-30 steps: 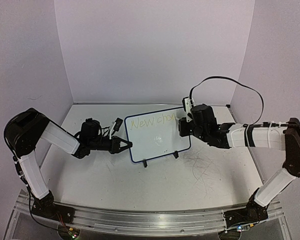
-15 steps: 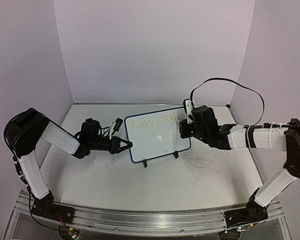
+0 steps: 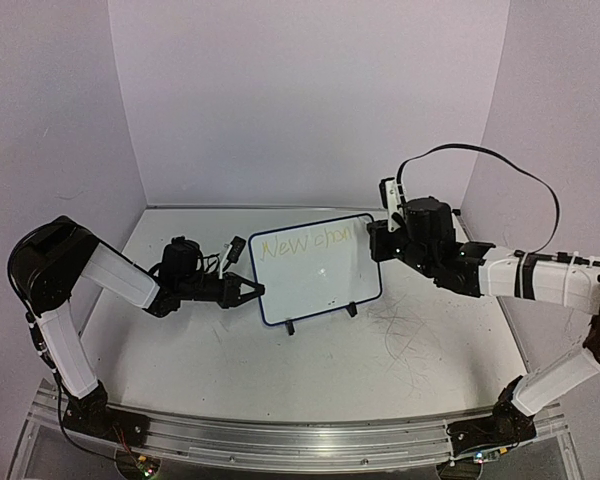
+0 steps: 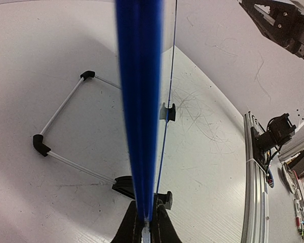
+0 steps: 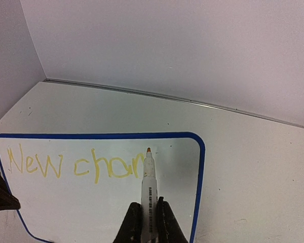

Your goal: Write a sentence on the whiteboard

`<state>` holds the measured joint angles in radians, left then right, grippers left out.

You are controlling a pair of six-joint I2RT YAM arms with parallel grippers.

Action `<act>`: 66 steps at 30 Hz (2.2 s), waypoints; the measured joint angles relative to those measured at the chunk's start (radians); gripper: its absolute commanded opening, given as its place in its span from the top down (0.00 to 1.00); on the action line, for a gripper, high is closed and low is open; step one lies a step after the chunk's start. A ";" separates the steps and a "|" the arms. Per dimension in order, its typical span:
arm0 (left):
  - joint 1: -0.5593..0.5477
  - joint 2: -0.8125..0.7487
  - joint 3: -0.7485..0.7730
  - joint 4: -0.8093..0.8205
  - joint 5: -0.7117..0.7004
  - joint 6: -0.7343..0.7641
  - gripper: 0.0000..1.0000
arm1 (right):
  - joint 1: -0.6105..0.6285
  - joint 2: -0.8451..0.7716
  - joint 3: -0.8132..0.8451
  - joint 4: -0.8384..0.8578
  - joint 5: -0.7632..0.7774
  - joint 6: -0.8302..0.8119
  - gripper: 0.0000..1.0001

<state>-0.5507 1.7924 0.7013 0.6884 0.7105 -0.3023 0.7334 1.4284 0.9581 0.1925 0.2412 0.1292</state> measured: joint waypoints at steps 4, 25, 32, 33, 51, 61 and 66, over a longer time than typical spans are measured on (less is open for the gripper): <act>0.000 0.000 0.000 0.000 0.000 0.000 1.00 | 0.000 0.001 0.000 0.000 -0.005 -0.015 1.00; 0.000 0.000 0.000 -0.001 0.001 0.000 1.00 | -0.006 0.030 0.000 0.001 -0.045 -0.030 1.00; 0.000 0.000 0.000 -0.001 0.001 0.001 1.00 | -0.022 0.036 0.000 0.005 -0.045 -0.028 1.00; 0.000 0.000 0.000 -0.001 0.001 0.001 1.00 | -0.022 0.039 0.000 0.007 -0.045 -0.028 1.00; 0.000 0.000 0.000 -0.006 0.001 0.009 1.00 | -0.034 0.090 0.000 0.025 -0.030 -0.016 1.00; 0.000 0.000 0.000 -0.007 0.001 0.011 1.00 | -0.038 0.104 0.000 0.026 -0.010 -0.016 1.00; 0.000 0.000 0.000 -0.007 0.001 0.010 1.00 | -0.038 0.122 0.002 0.031 -0.010 -0.016 1.00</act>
<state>-0.5507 1.7924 0.7013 0.6815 0.7113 -0.2924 0.6956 1.5505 0.9602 0.2236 0.2310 0.1131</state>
